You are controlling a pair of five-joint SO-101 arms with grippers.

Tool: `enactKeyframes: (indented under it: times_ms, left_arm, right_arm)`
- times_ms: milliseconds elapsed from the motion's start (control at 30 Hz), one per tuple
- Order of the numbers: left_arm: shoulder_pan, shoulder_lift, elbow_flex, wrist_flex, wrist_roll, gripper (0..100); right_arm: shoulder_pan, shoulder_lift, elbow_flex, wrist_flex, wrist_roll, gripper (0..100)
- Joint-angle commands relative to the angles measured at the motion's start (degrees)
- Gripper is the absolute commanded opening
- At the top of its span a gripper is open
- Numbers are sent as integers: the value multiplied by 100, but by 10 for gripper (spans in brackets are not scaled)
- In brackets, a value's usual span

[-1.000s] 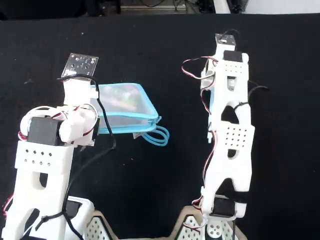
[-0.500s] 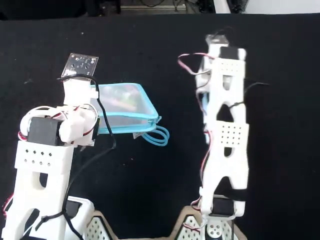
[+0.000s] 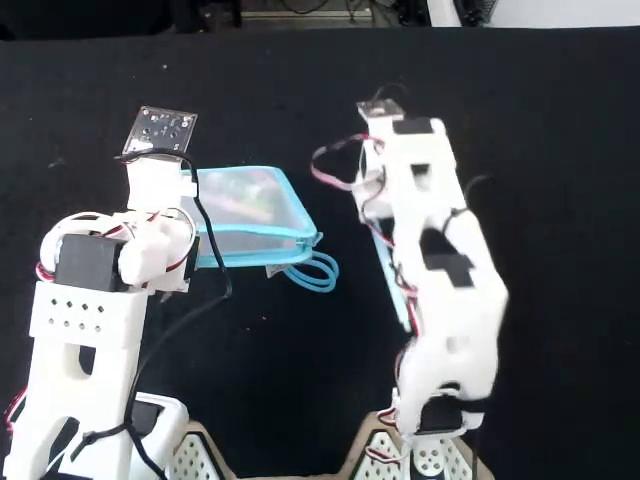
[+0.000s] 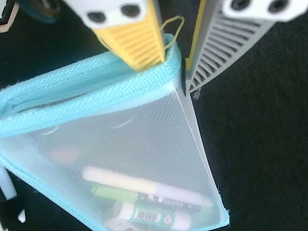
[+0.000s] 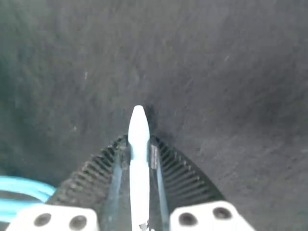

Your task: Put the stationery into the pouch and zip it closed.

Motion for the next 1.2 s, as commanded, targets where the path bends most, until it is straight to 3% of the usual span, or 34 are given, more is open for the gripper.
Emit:
enactKeyframes:
  times_ms: [0,100,267,700,800,1167]
  left_arm:
    - [84,-26,-22,18,18,30]
    - [84,-26,-22,18,18,30]
    - [84,-26,-22,26,18,30]
    - [84,-26,57,35,9,30]
    - [84,-26,57,35,9,30]
    - [84,-26,57,35,9,30]
  right_arm:
    - [-62,-1921,2422,-1160,281,12]
    - [-70,-2958,3503,-1442,580,39]
    - [-299,-3468,3925,-1407,782,154]
    - [-396,-1569,2615,-905,782,118]
    - [-396,-1648,2554,-782,791,8]
    - [-440,-4734,3327,35,826,11]
